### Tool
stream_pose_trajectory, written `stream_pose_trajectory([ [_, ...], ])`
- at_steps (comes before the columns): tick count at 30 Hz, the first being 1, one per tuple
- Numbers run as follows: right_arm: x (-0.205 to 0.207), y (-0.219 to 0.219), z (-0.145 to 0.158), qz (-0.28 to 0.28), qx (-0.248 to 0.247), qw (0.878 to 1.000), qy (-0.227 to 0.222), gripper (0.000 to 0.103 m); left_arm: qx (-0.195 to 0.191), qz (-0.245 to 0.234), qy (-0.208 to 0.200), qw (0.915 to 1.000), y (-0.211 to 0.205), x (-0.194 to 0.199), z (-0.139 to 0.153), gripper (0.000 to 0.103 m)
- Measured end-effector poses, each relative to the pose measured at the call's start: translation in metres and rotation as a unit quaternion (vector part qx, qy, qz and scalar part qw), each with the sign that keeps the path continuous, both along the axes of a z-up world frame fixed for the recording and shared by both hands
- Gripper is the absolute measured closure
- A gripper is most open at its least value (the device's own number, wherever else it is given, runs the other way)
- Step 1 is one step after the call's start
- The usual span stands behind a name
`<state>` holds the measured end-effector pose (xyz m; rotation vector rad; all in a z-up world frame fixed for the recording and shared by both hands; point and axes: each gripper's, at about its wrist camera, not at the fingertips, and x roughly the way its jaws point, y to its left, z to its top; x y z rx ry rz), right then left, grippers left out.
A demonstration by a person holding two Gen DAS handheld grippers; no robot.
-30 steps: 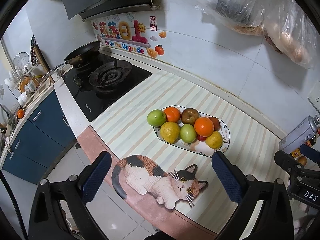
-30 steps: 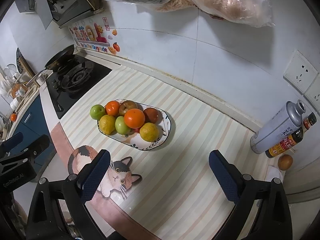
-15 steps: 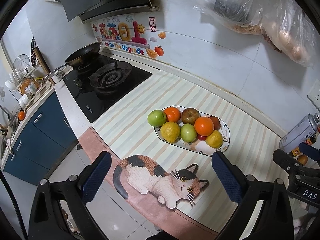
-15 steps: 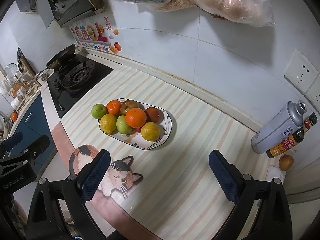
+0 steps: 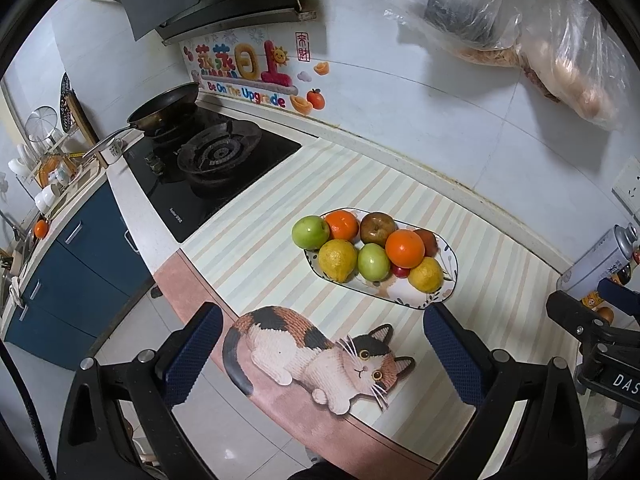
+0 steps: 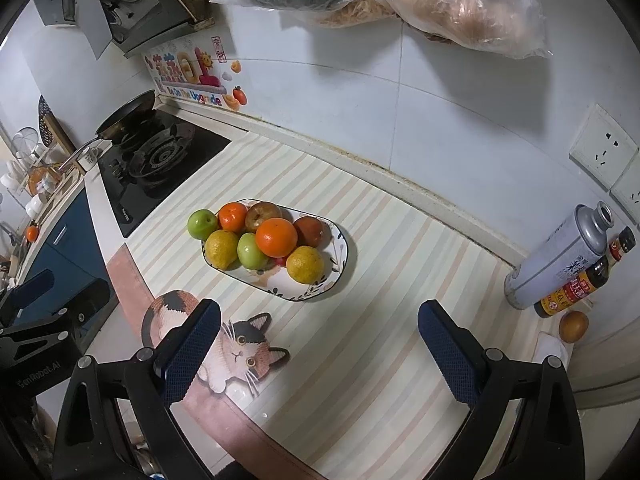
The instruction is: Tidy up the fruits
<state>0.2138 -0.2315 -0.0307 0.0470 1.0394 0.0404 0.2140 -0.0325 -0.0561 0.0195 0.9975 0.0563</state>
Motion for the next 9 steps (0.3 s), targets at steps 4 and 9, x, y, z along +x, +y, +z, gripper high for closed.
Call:
stream_pose_trajectory([
  [4, -0.0006, 0.0003, 0.0, 0.001, 0.0, 1.0, -0.001, 0.002, 0.0, -0.003, -0.001, 1.0, -0.0012, -0.002, -0.0012, 0.0],
  [9, -0.0011, 0.0019, 0.0005, 0.002, 0.002, 1.0, -0.001, 0.002, 0.009, -0.007, -0.013, 0.9998, -0.003, -0.0049, 0.0, 0.0],
])
